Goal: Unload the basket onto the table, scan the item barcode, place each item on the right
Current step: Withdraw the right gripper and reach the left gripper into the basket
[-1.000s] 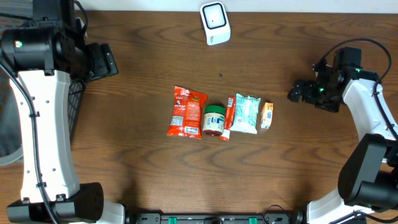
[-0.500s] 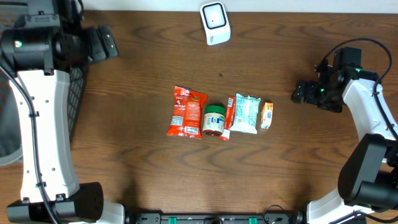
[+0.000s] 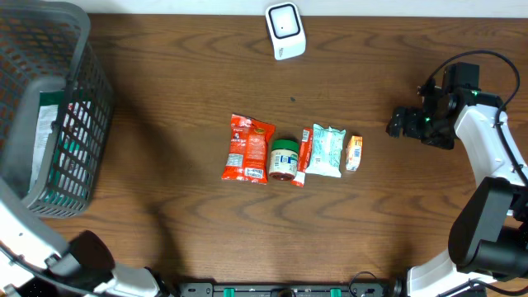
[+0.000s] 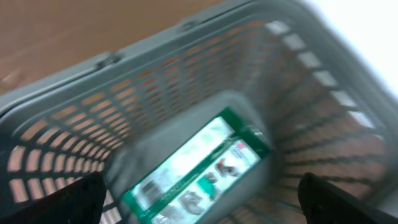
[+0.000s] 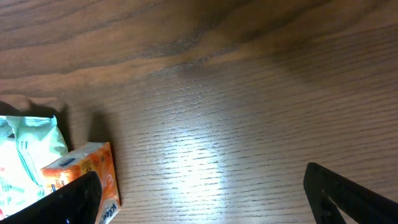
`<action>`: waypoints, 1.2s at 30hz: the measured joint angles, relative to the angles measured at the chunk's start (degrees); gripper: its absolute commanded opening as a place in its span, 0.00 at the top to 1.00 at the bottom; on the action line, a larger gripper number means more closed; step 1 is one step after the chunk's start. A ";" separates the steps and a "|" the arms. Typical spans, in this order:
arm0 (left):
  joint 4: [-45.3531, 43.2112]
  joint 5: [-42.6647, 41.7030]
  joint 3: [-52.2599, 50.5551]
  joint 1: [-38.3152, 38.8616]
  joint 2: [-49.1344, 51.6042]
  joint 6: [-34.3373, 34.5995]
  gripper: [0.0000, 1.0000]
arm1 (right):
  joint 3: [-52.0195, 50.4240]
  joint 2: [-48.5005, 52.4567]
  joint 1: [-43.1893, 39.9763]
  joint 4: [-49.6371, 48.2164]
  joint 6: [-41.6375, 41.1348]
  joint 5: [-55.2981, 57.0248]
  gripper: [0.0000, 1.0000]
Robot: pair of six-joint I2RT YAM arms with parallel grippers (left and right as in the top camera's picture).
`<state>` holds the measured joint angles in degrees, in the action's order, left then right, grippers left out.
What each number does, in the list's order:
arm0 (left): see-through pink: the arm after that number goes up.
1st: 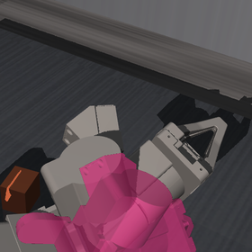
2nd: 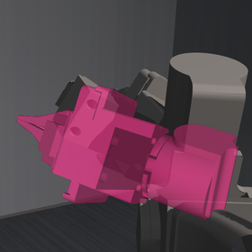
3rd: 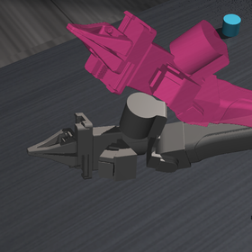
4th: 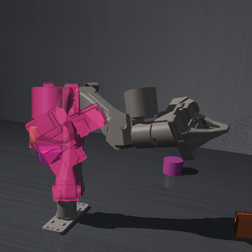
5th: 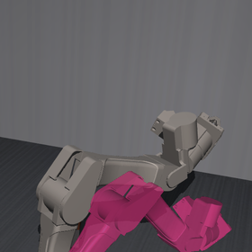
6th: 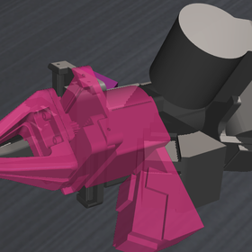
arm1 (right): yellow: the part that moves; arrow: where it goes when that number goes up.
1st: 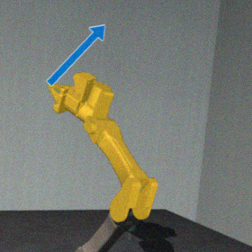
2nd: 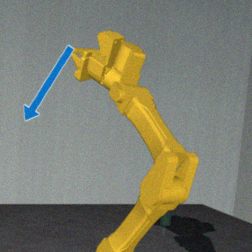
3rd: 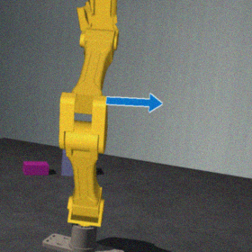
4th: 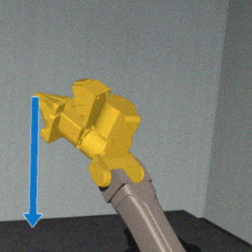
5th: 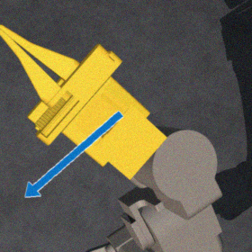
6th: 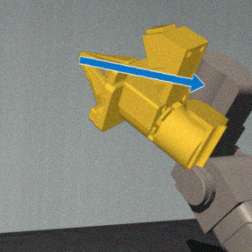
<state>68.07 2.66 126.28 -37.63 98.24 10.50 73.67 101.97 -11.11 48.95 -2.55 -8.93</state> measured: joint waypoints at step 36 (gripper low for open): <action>4.66 -6.82 -2.89 2.78 35.91 -16.81 0.02 | 0.00 0.00 0.00 -0.07 0.00 0.00 0.01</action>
<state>72.73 -4.16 123.39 -34.85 134.15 -6.31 73.67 101.97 -11.11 48.88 -2.55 -8.93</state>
